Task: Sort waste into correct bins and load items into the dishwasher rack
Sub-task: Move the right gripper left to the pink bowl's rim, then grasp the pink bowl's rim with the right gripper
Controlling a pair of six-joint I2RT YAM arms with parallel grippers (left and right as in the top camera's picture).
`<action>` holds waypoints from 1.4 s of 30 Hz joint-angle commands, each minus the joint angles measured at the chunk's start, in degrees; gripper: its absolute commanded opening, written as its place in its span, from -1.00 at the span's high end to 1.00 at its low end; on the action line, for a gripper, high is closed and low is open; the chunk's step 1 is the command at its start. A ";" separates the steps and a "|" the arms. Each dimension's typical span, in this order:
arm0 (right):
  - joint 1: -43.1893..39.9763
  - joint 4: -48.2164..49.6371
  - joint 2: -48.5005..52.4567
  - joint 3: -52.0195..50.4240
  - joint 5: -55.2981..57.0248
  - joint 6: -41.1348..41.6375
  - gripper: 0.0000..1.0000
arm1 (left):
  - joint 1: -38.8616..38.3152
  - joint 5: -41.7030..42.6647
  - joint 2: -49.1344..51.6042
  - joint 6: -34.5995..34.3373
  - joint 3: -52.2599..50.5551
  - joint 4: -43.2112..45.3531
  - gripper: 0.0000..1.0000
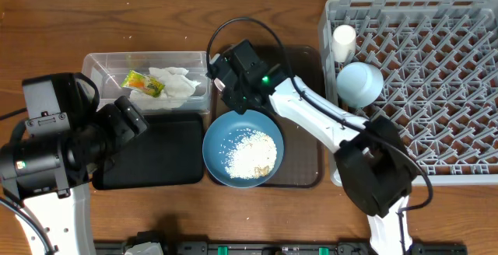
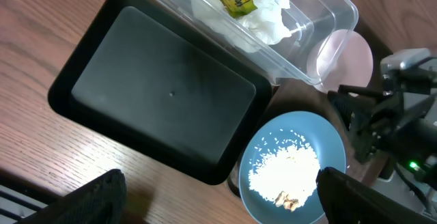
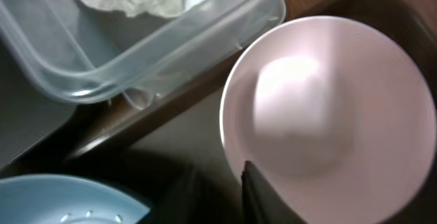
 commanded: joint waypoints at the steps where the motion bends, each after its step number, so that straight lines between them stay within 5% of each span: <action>1: 0.28 0.33 1.84 0.72 -0.98 -0.57 0.63 | 0.28 -0.50 0.07 -0.11 0.94 -0.11 -0.83; 13: 0.37 5.14 3.52 0.68 -1.11 -1.68 0.41 | 0.28 -0.50 0.07 -0.11 0.94 -0.11 -0.83; 42: -1.25 2.89 5.03 0.68 1.68 -1.36 0.50 | 0.28 -0.50 0.07 -0.11 0.94 -0.11 -0.83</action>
